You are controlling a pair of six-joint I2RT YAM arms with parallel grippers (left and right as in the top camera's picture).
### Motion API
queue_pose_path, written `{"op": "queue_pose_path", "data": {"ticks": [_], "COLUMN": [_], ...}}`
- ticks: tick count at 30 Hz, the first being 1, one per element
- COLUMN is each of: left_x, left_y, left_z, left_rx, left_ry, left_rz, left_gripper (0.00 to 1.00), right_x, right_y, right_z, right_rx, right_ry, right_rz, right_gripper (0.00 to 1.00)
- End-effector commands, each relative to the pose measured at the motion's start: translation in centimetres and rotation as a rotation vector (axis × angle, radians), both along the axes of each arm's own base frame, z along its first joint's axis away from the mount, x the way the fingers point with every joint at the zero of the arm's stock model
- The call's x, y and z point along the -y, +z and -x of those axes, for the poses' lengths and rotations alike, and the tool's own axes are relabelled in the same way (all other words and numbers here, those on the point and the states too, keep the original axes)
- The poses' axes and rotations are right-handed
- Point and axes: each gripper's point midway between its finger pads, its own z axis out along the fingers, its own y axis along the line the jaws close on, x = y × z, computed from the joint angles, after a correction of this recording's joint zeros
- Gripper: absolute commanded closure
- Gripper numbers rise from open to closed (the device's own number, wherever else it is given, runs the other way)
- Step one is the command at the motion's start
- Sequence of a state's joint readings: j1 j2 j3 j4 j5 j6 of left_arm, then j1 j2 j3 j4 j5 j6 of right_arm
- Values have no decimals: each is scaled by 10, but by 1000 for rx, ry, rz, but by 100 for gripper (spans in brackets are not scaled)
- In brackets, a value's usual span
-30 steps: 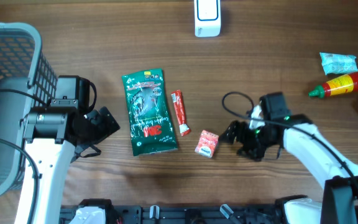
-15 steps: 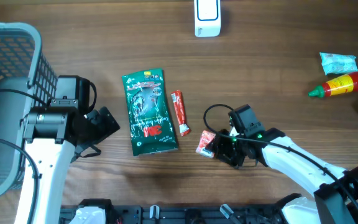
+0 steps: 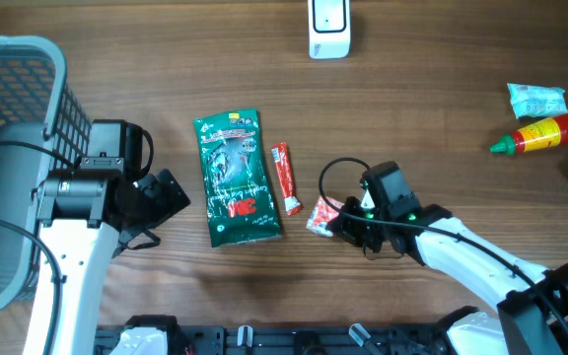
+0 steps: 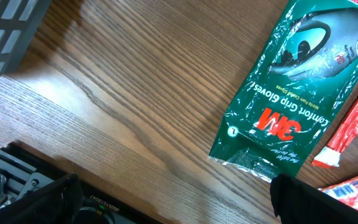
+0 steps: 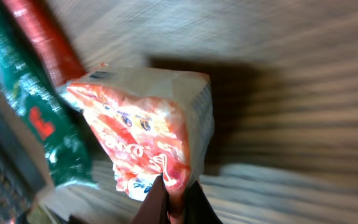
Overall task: Scan the item barcode
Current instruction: 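Grasp the red-and-white snack box with the right gripper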
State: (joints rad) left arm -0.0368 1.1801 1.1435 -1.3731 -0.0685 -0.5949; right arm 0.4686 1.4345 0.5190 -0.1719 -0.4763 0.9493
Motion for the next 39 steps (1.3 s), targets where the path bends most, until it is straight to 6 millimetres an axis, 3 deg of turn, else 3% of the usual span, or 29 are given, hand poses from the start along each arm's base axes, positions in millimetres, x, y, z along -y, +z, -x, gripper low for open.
{"op": "queue_pose_path", "data": {"ticks": [1, 13, 17, 20, 23, 30, 39], "left_x": [-1, -1, -1, -1, -1, -1, -1], "left_y": [0, 0, 0, 0, 0, 0, 0], "left_z": [0, 0, 0, 0, 0, 0, 0], "left_rx": [-1, -1, -1, -1, -1, -1, -1], "left_ry": [-9, -9, -9, -9, -9, -9, -9], "left_rz": [2, 2, 2, 2, 2, 2, 2], "left_gripper": [0, 0, 0, 0, 0, 0, 0], "right_x": [-23, -54, -76, -77, -72, -75, -75], "right_y": [20, 69, 128, 179, 200, 209, 209], "right_z": [5, 5, 21, 48, 63, 57, 56], "right_rx": [119, 386, 619, 786, 835, 719, 704], "right_ry": [200, 455, 686, 900, 1002, 917, 900], "right_rz": [-124, -342, -618, -850, -929, -929, -926], "right_gripper": [96, 96, 96, 96, 96, 96, 96]}}
